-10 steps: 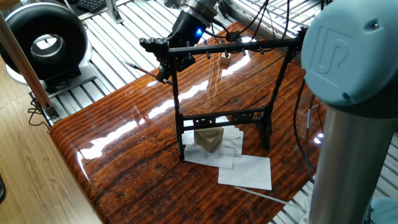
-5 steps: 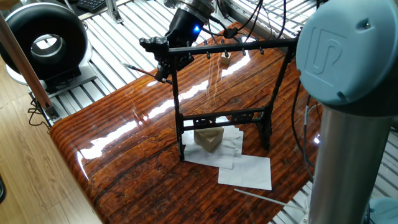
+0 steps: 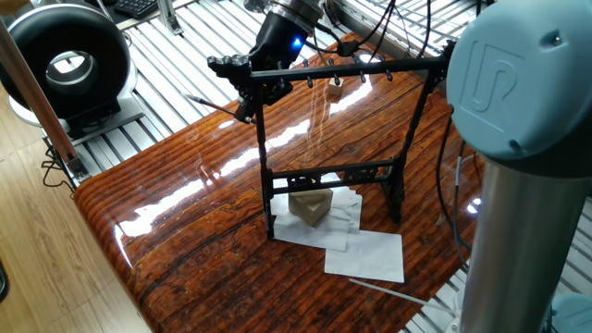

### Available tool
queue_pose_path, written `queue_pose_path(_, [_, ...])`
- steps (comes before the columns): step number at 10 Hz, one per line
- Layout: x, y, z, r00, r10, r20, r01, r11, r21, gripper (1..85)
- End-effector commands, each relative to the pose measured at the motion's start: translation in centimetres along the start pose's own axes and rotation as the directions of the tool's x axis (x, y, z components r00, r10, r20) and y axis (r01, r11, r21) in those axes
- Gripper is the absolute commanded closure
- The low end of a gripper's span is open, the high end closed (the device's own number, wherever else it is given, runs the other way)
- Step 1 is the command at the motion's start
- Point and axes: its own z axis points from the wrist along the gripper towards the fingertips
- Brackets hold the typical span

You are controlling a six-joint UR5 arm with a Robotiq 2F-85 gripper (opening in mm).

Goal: Place the brush on the pen rack

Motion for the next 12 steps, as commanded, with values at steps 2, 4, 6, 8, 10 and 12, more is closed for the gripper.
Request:
queue_pose_path(2, [-0.2, 0.0, -0.3, 1.000, -0.025, 0.018, 0.025, 1.000, 0.002, 84.7])
queue_pose_path(4, [-1.2, -1.0, -0.3, 0.998, -0.042, 0.057, 0.039, 0.998, 0.040, 84.7])
queue_pose_path(6, [-1.6, -0.3, -0.3, 0.997, -0.031, 0.071, 0.030, 0.999, 0.014, 84.7])
queue_pose_path(8, [-1.4, -0.2, -0.3, 0.997, -0.033, 0.066, 0.032, 0.999, 0.010, 84.7])
queue_pose_path(10, [-1.0, 1.3, -0.3, 0.998, -0.027, 0.052, 0.030, 0.998, -0.048, 84.7])
queue_pose_path(12, [-0.4, 1.8, -0.5, 0.999, -0.023, 0.035, 0.025, 0.997, -0.078, 84.7])
